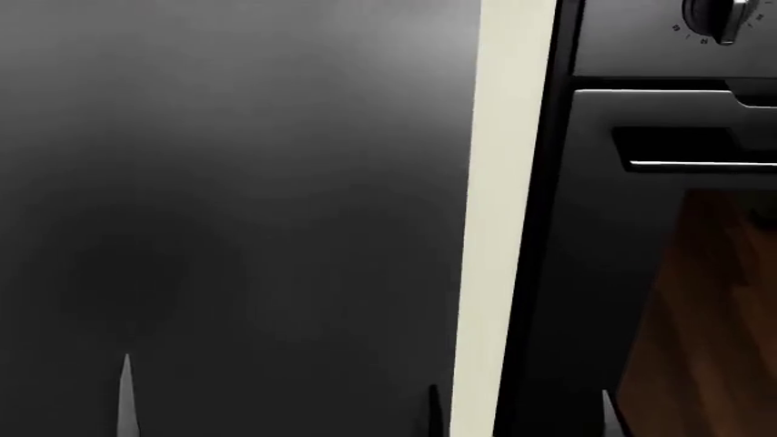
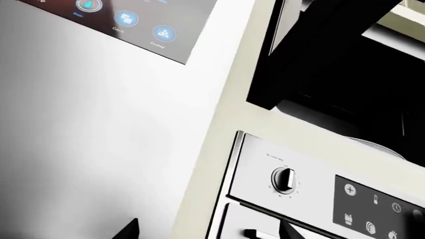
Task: Close the microwave door
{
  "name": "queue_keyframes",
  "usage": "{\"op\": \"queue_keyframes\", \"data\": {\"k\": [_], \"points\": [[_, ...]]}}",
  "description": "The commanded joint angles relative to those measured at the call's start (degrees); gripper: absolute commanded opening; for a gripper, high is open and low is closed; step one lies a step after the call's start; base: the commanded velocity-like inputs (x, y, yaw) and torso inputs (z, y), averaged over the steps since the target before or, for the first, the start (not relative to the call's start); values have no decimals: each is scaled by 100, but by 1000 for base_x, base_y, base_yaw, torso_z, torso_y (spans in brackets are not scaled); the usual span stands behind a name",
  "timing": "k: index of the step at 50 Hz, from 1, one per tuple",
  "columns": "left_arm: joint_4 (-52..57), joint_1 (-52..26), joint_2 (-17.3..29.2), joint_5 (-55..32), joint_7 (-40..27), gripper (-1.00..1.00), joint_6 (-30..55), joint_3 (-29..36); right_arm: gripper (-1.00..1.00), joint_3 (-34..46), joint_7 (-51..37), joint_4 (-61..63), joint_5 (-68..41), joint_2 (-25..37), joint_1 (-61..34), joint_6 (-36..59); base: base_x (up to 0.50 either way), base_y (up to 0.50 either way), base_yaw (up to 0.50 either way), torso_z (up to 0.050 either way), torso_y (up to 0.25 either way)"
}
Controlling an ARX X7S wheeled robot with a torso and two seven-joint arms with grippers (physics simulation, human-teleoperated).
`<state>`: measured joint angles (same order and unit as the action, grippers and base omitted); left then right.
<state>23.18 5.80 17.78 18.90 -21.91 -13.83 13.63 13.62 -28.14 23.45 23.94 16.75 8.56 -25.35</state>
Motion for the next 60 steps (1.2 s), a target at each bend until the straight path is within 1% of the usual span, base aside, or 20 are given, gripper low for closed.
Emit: {"op": "queue_keyframes", "data": {"k": [1, 6, 12, 16, 17, 20, 33, 38, 51, 60], "points": [[47, -8, 15, 13, -7, 100, 40, 28, 100, 43, 29, 79, 14, 23, 21, 72, 254, -207, 0, 0, 0], [71, -16, 19, 20, -11, 100, 59, 39, 100, 54, 66, 156, 21, -5, 28, 195, 58, 0, 0, 0, 0], [74, -51, 26, 0, -21, 100, 63, 45, 100, 203, 371, 587, 270, -30, 103, 503, 0, 0, 0, 0, 0], [201, -135, -20, -20, 54, 100, 256, 48, 100, 223, 743, 1140, 277, -158, 1, 1024, 0, 0, 0, 0, 0], [212, -148, -29, -21, 63, 100, 280, 54, 100, 306, 937, 1286, 325, -191, -162, 1155, 0, 0, 0, 0, 0], [248, -170, -41, 4, 79, 100, 342, 69, 100, 387, 1146, 1413, 293, -232, -364, 1319, 0, 0, 0, 0, 0], [305, -263, -66, 10, 111, 100, 469, 118, 100, 466, 1720, 1824, 109, -341, -927, 1990, 0, 0, 0, 0, 0], [277, -245, -73, 33, 75, 100, 434, 158, 100, 555, 2063, 1931, 156, -444, -1225, 2454, 0, 0, 0, 0, 0], [158, -362, -79, 29, 56, 100, 435, 221, 100, 742, 2946, 2562, 437, -788, -2405, 3507, 0, 0, 0, 0, 0], [120, -402, -70, 4, 44, 100, 425, 251, 100, 838, 3252, 2675, 720, -836, -2882, 3886, 0, 0, 0, 0, 0]]}}
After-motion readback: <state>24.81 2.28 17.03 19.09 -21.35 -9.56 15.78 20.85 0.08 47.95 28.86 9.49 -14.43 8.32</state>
